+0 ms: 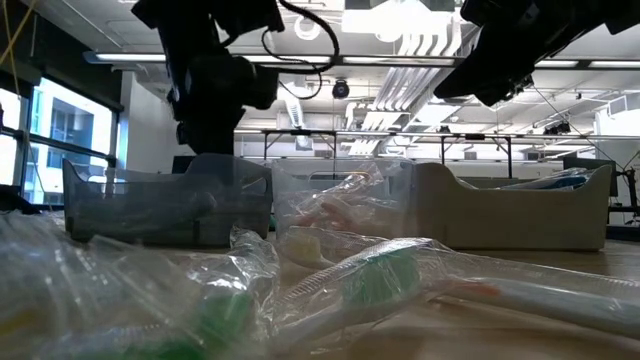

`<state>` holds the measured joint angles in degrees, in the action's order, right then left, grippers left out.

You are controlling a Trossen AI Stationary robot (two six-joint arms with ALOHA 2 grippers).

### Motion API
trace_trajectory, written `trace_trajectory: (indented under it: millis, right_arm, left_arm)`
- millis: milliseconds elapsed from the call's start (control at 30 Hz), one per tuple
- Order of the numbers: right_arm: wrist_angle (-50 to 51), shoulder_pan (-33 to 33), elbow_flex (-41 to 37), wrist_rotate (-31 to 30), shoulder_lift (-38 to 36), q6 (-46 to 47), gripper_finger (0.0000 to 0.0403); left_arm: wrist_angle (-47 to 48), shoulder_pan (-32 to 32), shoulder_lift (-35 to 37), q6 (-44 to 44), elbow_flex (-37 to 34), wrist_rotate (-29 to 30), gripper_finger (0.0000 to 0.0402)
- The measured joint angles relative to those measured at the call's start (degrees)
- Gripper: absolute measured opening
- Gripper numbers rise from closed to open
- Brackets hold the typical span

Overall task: Pick & Place Toothbrushes
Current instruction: Adjust the black bin on the table

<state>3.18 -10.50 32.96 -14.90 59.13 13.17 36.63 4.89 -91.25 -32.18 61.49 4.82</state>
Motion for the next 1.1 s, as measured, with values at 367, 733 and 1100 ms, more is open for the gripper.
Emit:
trace_trajectory:
  millis: [367,733,1100]
  right_arm:
    - [0.81,0.0,0.01,0.07,0.0,0.0,0.0003]
    - [9.14,0.57,0.03,4.87,1.5,5.92,0.0003]
    - [7.95,0.55,0.03,5.19,6.26,6.08,0.0002]
  left_arm:
    - [-9.49,-1.77,-1.88,3.54,0.04,0.23,0.0]
    - [-12.05,-7.97,-3.93,6.69,0.06,0.17,0.0]
    - [-15.68,-11.41,-4.56,9.81,0.02,0.22,0.0]
